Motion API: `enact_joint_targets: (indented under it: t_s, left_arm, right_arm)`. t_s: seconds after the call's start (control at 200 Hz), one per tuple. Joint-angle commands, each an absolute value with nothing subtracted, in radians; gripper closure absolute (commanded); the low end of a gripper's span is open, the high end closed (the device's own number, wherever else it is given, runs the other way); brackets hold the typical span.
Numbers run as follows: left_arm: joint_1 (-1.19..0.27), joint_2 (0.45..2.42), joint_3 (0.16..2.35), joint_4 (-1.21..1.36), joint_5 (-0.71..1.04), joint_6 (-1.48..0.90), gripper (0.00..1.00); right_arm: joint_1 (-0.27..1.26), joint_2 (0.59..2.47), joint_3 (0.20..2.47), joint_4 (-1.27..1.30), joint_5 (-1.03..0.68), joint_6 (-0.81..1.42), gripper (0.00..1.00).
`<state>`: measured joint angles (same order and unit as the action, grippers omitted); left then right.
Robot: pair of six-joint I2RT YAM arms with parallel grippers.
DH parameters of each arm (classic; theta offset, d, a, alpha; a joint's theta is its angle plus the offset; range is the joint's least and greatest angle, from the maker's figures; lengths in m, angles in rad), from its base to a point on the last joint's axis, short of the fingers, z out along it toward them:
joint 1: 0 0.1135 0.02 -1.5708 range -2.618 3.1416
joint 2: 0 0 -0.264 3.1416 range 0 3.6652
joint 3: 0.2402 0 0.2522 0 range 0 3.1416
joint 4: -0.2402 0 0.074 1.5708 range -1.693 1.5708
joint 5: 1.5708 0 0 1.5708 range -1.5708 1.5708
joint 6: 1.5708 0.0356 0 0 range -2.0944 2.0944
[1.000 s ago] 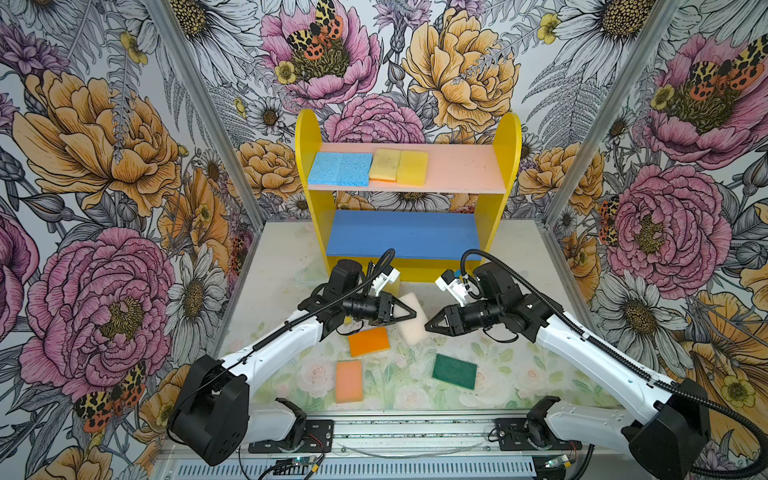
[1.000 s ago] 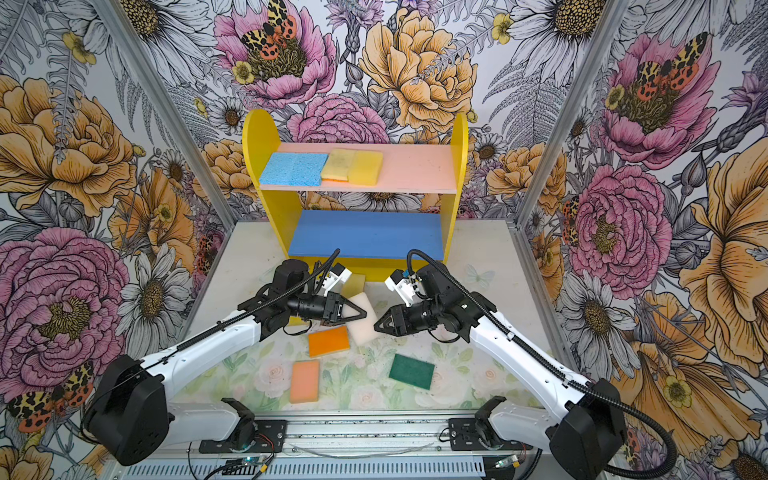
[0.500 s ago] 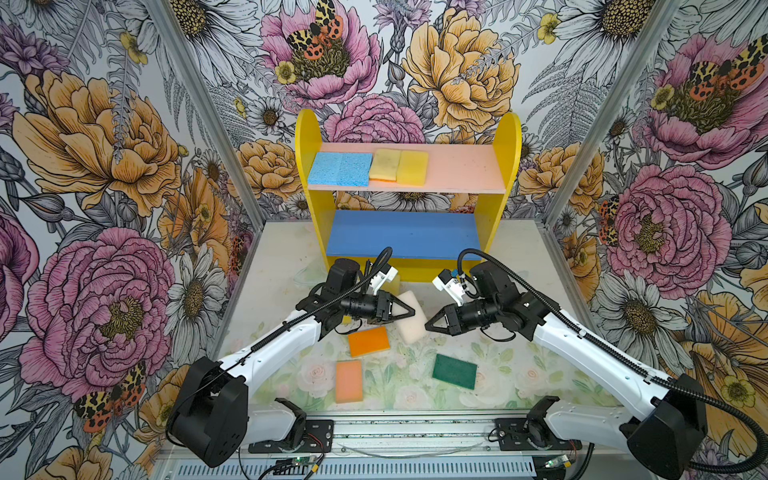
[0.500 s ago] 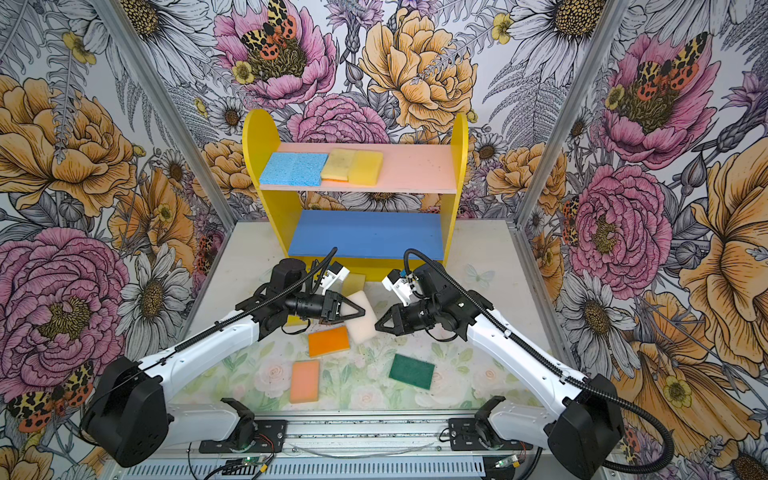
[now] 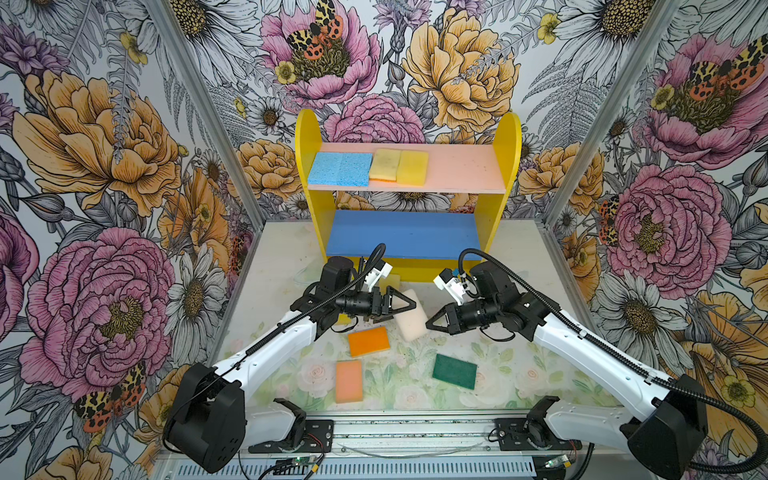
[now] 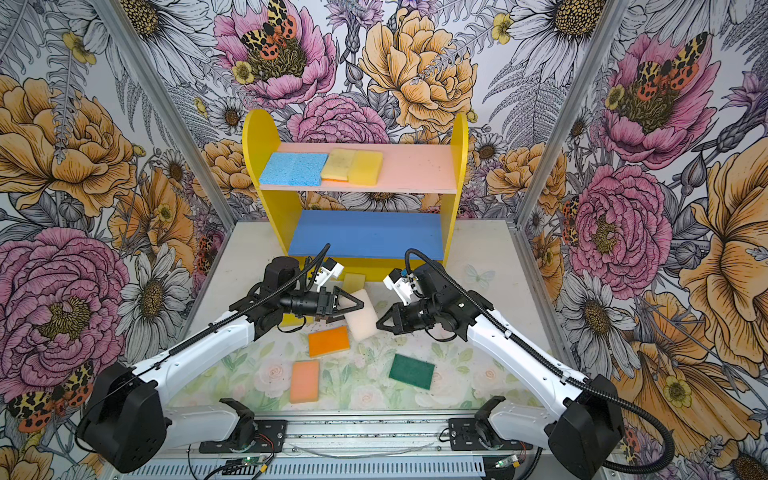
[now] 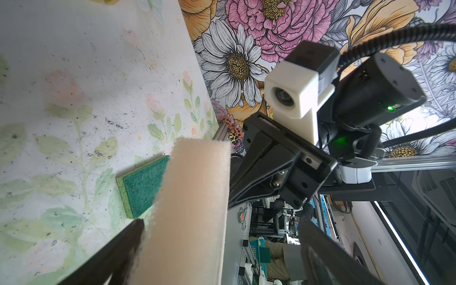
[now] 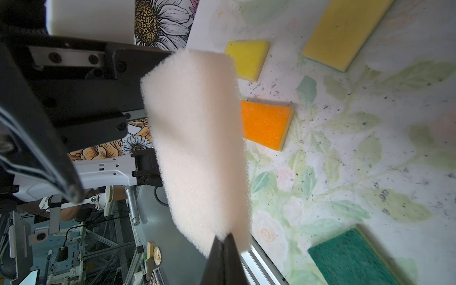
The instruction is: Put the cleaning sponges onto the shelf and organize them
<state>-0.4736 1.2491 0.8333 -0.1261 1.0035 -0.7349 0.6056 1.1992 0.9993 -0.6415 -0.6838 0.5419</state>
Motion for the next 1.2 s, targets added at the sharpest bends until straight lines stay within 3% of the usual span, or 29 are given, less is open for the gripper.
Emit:
enact_joint_targets:
  t_s: [0.0, 0.255, 0.43, 0.585, 0.835, 1.196]
  left_arm:
    - [-0.444, 1.177, 0.804, -0.114, 0.992, -0.738, 0.01]
    - [-0.307, 0.925, 0.699, -0.100, 0.923, -0.825, 0.01]
    - [-0.128, 0.712, 0.678, -0.356, 0.794, -0.738, 0.01]
    - [-0.043, 0.588, 0.623, -0.390, 0.791, -0.762, 0.01]
    - [-0.026, 0.546, 0.589, -0.406, 0.794, -0.767, 0.01]
    - [-0.023, 0.555, 0.590, -0.478, 0.800, -0.704, 0.01]
  right_arm:
    - [0.614, 1.183, 1.019, -0.606, -0.650, 0.563, 1.00]
    - [0.611, 1.179, 1.057, -0.603, -0.645, 0.581, 1.00]
    - [0.563, 1.154, 1.176, -0.607, -0.637, 0.619, 1.00]
    - [0.507, 1.183, 1.347, -0.613, -0.612, 0.670, 1.00]
    - [0.439, 1.330, 1.675, -0.647, -0.469, 0.745, 1.00]
    - [0.424, 1.563, 2.050, -0.731, -0.246, 0.685, 1.00]
